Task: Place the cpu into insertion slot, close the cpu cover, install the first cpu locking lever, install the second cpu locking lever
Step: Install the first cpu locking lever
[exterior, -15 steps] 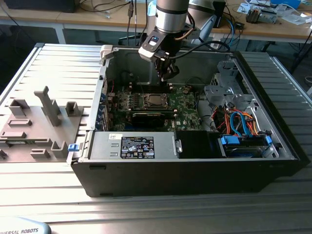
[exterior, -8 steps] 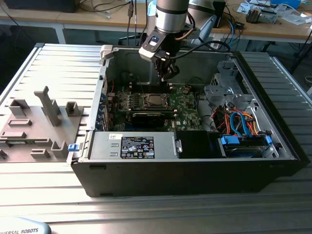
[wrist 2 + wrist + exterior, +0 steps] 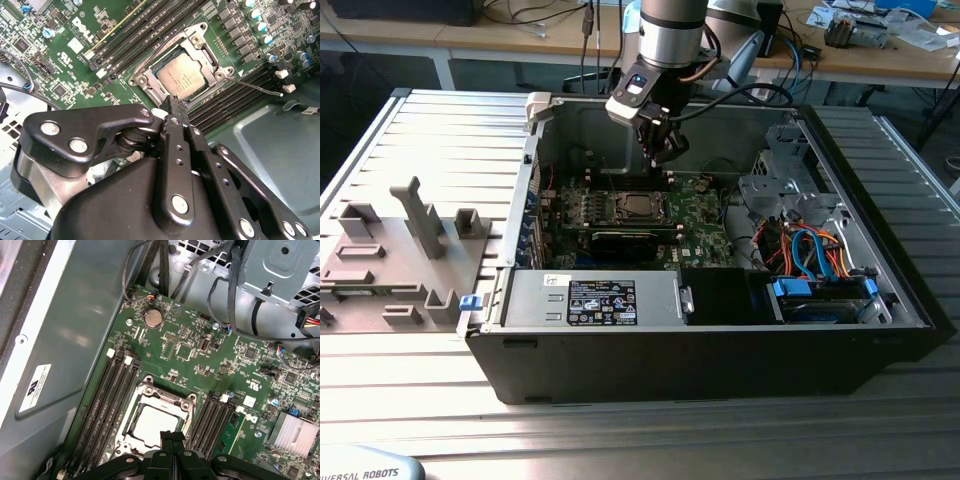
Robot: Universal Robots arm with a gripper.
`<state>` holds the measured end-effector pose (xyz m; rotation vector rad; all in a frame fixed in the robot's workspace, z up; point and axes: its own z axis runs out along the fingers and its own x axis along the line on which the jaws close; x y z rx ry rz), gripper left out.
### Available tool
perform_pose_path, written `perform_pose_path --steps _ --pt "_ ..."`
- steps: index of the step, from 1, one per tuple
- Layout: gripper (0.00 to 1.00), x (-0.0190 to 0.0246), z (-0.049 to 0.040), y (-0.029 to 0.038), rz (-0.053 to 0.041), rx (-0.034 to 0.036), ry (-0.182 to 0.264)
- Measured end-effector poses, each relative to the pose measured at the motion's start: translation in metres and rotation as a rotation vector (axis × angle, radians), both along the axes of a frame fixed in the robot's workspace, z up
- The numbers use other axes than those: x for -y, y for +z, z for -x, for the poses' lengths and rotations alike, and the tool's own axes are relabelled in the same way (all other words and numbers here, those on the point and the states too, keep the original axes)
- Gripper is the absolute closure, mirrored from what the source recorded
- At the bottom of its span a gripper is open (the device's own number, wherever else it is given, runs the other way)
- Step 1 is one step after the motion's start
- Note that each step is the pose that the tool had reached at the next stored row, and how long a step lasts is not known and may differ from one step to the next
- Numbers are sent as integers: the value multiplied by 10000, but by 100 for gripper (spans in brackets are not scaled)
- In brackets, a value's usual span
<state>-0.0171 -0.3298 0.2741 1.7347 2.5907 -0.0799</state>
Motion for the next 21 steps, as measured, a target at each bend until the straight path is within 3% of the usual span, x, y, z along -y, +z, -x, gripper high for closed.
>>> perform_pose_path --steps 21 --pt "89 0 0 0 0 0 425"
